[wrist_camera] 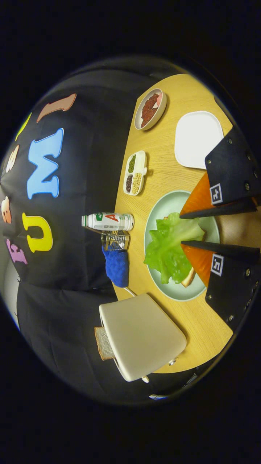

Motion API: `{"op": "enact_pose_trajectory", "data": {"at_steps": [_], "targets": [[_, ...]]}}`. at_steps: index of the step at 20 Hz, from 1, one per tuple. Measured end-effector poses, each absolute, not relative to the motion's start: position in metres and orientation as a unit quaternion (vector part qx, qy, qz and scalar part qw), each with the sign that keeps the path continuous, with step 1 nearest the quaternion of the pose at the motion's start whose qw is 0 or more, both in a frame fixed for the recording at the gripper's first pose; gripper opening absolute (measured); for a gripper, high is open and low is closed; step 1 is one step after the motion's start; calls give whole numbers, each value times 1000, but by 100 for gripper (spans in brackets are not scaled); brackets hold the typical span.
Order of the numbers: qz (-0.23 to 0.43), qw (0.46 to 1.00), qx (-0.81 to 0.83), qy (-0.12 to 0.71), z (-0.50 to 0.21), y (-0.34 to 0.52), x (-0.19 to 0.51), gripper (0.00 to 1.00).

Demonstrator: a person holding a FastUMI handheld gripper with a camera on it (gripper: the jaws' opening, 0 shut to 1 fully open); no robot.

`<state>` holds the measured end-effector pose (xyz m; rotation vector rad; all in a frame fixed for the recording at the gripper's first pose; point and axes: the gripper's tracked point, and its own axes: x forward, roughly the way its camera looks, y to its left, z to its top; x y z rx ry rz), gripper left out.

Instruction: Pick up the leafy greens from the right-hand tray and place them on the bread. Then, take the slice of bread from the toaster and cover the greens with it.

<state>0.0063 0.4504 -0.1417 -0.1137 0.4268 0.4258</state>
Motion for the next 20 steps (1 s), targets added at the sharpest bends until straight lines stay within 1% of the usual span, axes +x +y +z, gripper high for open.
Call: {"op": "enact_pose_trajectory", "data": {"at_steps": [1, 2, 5, 6, 12, 17, 20], "targets": [[211, 954, -54, 204, -138, 450, 6, 40], [209, 956, -53, 198, -135, 448, 5, 55], [207, 961, -47, 178, -122, 446, 1, 59], [213, 962, -41, 166, -114, 450, -3, 62], [233, 967, -35, 99, -69, 478, -29, 62], [263, 961, -33, 77, -47, 518, -50, 62], [268, 961, -18, 64, -36, 540, -60, 62]]}}
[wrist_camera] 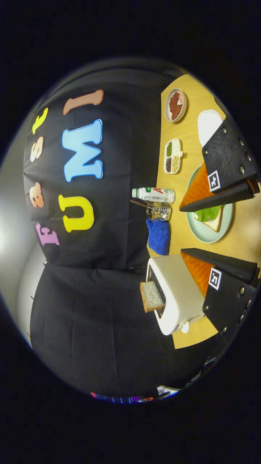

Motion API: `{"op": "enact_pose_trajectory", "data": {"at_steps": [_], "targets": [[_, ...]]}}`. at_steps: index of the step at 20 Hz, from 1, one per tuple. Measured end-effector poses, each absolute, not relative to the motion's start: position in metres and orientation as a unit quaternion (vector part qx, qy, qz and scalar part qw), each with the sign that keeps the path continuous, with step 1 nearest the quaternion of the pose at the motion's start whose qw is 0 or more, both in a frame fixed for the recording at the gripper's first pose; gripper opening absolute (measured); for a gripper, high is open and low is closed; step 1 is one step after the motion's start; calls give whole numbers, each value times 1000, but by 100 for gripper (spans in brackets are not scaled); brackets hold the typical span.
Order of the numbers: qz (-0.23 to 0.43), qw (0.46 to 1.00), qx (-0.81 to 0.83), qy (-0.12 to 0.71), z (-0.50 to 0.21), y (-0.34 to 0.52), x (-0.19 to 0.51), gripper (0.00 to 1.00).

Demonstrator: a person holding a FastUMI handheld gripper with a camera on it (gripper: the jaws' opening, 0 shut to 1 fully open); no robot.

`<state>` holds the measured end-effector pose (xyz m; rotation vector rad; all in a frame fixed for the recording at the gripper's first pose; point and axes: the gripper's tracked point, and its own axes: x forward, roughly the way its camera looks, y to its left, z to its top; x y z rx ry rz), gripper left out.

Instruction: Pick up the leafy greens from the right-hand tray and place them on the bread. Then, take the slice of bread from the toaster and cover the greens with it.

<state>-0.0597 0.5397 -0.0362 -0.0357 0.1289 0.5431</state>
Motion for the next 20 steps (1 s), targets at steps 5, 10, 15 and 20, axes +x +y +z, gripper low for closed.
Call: {"op": "enact_pose_trajectory", "data": {"at_steps": [5, 10, 15, 20], "targets": [[281, 958, -2, 53, -20, 581, -72, 62], [306, 951, -13, 50, -18, 634, -80, 62], [326, 944, -23, 55, -21, 696, -79, 62], [332, 940, -39, 64, -29, 733, -76, 62]]}}
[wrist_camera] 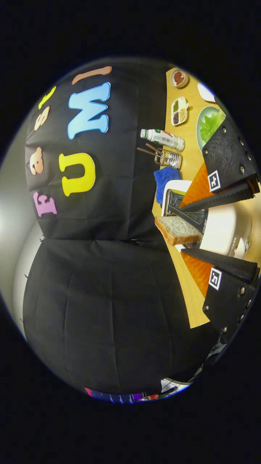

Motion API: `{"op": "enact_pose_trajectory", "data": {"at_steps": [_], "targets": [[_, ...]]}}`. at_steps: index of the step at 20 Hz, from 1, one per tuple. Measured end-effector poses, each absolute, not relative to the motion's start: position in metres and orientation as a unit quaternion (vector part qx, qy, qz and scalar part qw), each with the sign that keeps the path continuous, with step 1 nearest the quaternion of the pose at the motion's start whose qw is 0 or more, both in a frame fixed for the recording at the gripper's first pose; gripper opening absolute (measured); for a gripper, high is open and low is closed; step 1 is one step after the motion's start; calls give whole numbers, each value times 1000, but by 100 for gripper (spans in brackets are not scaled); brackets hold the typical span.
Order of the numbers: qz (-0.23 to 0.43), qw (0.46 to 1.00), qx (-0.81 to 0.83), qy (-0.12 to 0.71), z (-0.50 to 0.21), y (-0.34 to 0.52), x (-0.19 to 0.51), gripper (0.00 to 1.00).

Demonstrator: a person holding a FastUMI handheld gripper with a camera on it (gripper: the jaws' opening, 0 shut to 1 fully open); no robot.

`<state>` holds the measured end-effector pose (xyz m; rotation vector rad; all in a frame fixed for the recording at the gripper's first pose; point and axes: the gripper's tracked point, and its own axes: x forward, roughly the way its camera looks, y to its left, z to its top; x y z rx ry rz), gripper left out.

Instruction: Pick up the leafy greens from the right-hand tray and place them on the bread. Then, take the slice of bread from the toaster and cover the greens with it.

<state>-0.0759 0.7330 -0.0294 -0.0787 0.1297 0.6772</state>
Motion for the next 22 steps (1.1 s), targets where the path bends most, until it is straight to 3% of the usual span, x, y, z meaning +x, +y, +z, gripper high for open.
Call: {"op": "enact_pose_trajectory", "data": {"at_steps": [9, 11, 12, 13, 22], "targets": [[281, 956, -66, 60, -27, 751, -48, 61], [294, 951, -52, 73, -30, 756, -53, 18], [281, 956, -47, 71, -29, 754, -48, 22], [280, 956, -48, 67, -29, 752, -41, 7], [303, 952, -10, 41, 23, 741, -49, 7]]}}
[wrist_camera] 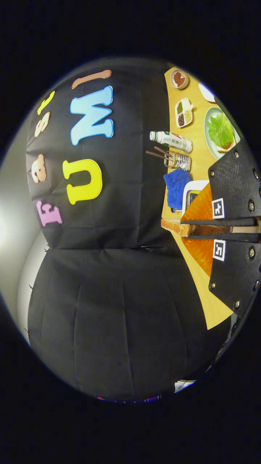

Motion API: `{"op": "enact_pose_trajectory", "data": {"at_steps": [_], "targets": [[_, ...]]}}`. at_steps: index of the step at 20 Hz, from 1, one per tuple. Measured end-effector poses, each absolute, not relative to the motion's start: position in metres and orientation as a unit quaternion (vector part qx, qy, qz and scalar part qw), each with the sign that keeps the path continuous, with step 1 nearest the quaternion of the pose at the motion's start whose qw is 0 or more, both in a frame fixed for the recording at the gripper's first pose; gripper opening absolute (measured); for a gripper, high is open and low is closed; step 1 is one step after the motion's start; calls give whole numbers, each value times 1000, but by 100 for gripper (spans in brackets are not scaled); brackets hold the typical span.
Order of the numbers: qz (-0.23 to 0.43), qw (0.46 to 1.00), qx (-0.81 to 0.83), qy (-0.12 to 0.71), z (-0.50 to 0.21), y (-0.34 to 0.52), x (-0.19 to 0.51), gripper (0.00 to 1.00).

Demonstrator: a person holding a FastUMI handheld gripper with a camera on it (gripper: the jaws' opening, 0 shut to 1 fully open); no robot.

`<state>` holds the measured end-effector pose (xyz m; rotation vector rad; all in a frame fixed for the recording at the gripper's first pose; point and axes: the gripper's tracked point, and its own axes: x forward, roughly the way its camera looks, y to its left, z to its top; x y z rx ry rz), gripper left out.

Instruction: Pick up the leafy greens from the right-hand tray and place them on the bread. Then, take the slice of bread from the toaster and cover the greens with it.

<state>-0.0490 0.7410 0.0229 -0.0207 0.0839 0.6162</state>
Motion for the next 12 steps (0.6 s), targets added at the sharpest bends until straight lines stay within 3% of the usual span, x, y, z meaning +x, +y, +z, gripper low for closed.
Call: {"op": "enact_pose_trajectory", "data": {"at_steps": [12], "targets": [[295, 955, 6, 9, 80, 672, -55, 7]]}}
